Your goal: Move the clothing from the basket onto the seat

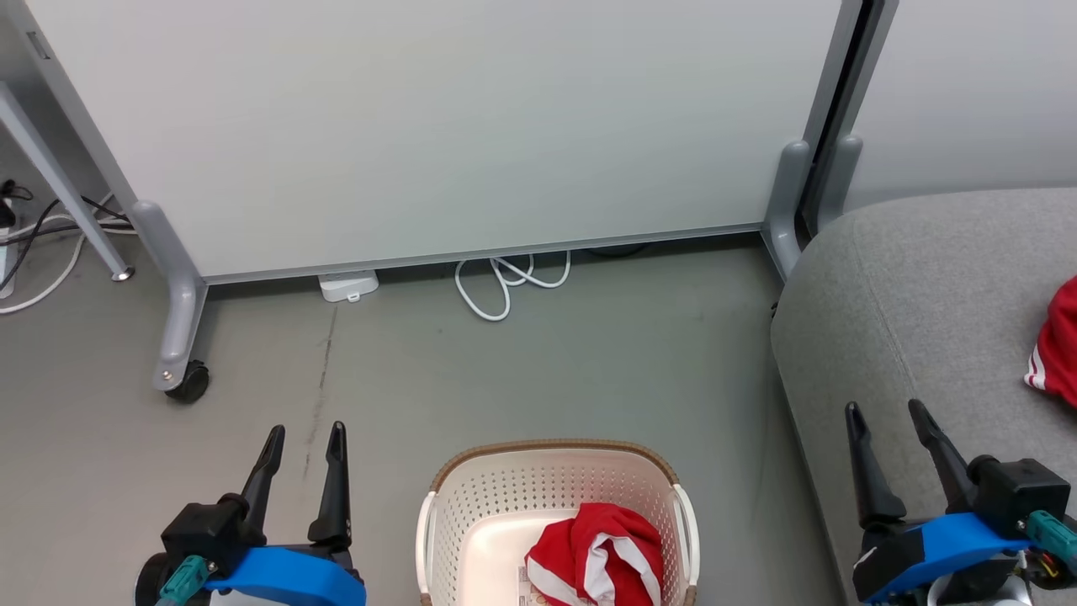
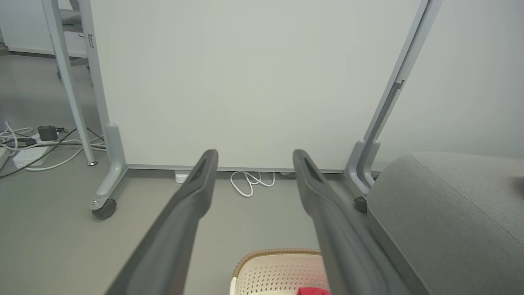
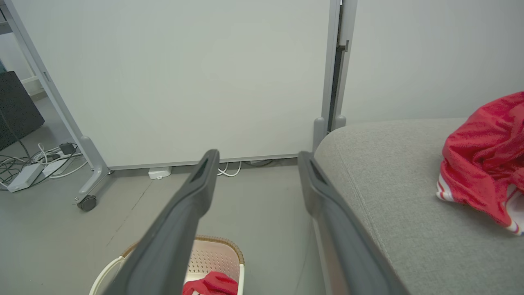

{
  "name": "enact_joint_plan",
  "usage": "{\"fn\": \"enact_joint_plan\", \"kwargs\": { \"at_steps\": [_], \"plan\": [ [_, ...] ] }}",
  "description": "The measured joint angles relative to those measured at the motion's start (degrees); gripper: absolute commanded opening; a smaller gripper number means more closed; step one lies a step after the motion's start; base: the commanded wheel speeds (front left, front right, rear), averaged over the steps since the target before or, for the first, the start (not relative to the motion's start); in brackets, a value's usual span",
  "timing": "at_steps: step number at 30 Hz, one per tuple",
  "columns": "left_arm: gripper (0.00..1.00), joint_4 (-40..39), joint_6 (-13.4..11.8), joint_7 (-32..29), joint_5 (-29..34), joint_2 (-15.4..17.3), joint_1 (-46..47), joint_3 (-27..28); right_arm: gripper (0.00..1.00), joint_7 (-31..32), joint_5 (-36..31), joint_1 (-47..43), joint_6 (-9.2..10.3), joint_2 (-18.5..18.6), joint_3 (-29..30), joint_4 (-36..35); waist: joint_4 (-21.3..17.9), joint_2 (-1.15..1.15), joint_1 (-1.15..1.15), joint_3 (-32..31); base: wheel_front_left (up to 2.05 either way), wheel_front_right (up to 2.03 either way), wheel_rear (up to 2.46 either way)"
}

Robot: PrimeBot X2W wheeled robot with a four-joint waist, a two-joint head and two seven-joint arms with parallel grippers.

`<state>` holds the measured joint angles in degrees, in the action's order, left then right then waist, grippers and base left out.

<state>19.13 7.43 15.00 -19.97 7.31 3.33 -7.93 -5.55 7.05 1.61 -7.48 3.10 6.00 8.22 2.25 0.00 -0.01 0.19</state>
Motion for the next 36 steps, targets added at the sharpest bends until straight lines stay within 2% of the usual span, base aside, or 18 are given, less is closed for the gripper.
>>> {"fn": "enact_joint_plan", "kwargs": {
  "at_steps": [10,24,31,36],
  "plan": [
    [1.00,0.23,0.00,0.00,0.41,-0.14,-0.89,1.40,1.00,0.42,1.26,-0.74,0.00,-0.13,-0.83,-0.53,0.64,0.00,0.01,-0.24,0.00,0.00,0.00],
    [1.00,0.45,0.00,-0.01,0.73,-0.40,0.09,0.05,1.00,0.33,2.22,-0.17,0.00,-0.15,-1.53,-1.47,-0.46,0.00,0.01,2.08,0.00,0.00,0.00],
    [1.00,0.42,0.00,0.00,0.73,-0.23,3.54,-1.94,1.00,-0.13,2.13,3.92,0.00,-0.18,-3.01,-3.63,-1.42,0.00,0.02,7.49,0.00,0.00,0.00],
    [1.00,0.90,0.00,0.00,0.88,0.51,8.77,-4.28,1.00,-0.56,2.00,8.99,0.00,-0.18,-4.45,-5.99,-2.85,0.00,0.02,15.30,0.00,0.00,0.00]
  ]
}}
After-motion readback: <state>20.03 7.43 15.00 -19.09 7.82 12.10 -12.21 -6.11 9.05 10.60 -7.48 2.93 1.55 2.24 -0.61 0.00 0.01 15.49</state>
